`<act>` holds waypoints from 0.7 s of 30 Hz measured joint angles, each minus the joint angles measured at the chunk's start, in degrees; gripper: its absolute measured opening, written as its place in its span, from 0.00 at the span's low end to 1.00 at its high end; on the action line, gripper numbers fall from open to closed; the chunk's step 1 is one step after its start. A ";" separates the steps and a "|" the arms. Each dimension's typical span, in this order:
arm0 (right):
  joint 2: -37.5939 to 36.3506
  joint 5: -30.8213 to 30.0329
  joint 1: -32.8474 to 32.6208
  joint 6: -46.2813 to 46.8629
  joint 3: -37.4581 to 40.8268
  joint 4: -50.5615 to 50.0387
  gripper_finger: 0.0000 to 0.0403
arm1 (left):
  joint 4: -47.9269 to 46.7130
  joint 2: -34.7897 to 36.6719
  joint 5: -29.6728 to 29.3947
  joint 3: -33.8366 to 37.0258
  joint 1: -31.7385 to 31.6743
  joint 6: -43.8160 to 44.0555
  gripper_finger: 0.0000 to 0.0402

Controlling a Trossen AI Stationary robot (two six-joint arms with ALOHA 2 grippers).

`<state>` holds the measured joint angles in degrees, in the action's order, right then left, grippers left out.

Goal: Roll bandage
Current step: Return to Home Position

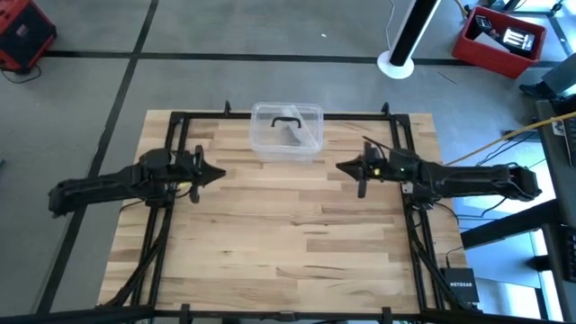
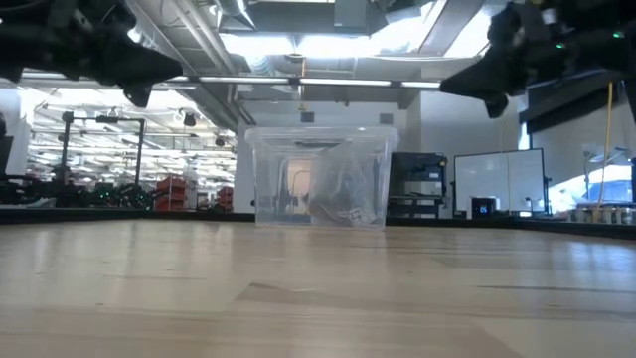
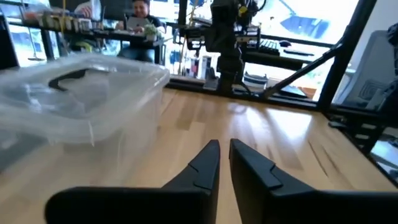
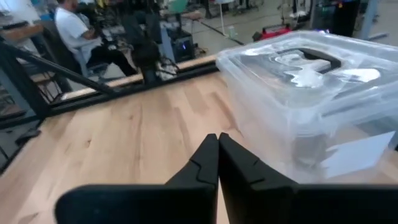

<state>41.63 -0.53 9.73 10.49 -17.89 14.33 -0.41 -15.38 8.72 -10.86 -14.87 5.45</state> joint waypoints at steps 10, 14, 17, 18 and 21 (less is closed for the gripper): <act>-15.81 -5.20 -3.46 2.73 8.84 -0.02 0.02 | -2.50 8.61 -1.63 4.01 0.64 2.22 0.00; -21.53 -6.91 -3.40 4.05 11.79 -2.65 0.01 | -2.60 11.81 -2.94 6.06 0.64 2.24 0.00; -25.32 -6.76 -3.40 4.89 13.54 -2.55 0.01 | -2.66 14.41 -2.94 7.02 0.64 2.97 0.00; -26.51 -6.76 -3.40 5.11 14.00 -2.86 0.01 | -3.12 15.16 -2.94 7.08 0.64 3.17 0.00; -29.86 -6.80 -3.40 5.17 14.85 -5.77 0.01 | -4.74 15.16 -2.90 7.39 0.64 3.53 0.00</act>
<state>11.77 -7.33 6.33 15.66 -3.04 8.56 -5.15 -0.21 5.82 -3.47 -14.24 8.97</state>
